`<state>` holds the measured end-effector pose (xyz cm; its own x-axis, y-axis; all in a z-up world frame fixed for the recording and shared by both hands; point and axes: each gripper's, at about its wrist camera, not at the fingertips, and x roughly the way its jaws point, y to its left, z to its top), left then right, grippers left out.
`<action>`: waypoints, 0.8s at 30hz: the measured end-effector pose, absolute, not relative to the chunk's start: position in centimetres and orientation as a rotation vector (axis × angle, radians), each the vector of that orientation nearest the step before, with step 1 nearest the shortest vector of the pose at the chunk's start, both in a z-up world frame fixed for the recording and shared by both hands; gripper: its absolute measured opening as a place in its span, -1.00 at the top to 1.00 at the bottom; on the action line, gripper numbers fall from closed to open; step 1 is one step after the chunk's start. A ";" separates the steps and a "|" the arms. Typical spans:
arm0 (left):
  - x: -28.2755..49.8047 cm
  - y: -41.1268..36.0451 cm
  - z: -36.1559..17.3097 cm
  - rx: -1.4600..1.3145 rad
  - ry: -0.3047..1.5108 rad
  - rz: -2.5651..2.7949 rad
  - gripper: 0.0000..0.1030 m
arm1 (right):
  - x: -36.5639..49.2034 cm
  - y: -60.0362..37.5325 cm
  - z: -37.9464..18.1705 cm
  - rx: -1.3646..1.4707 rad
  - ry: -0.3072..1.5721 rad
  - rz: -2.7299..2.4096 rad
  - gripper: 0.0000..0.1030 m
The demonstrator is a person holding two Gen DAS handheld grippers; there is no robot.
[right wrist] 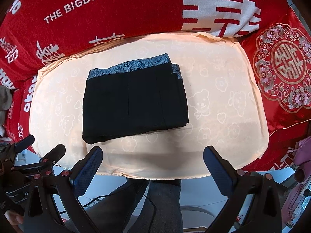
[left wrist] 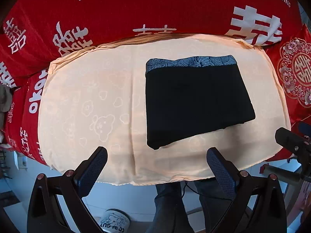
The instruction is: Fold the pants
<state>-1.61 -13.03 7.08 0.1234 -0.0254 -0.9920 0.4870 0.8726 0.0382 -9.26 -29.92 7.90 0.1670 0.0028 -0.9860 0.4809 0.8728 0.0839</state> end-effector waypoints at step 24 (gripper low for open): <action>-2.0 -13.5 7.4 0.420 1.389 -0.401 -0.99 | -9.0 -30.2 8.1 0.416 1.369 -0.359 -1.00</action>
